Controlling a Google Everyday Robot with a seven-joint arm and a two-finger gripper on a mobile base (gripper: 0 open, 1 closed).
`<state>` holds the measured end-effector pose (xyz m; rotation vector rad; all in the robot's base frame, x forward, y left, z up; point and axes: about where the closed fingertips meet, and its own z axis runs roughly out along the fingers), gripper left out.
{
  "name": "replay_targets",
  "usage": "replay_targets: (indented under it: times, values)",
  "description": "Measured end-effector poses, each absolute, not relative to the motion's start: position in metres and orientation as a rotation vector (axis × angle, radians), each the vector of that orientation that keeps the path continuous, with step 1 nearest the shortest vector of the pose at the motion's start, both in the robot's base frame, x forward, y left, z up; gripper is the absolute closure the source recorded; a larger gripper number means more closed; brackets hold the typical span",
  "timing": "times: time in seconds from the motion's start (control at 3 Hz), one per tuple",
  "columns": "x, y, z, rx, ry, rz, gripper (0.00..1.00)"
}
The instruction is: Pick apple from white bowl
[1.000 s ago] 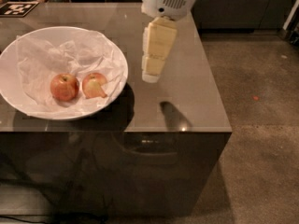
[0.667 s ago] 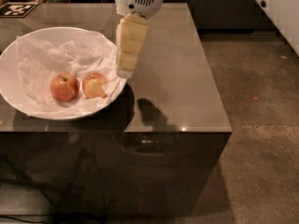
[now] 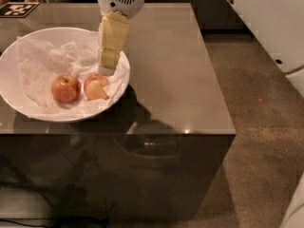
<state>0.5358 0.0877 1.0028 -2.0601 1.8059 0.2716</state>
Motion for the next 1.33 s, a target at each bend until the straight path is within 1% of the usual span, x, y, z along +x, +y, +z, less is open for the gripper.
replay_targets:
  times: [0.33,1.0,1.33]
  values:
    - [0.546,0.099,0.980,-2.059,1.803,0.341,0.00]
    - [0.570,0.127,0.924,-2.058,1.827,0.538,0.00]
    - [0.566,0.137,0.914,-2.059,1.834,0.539,0.00]
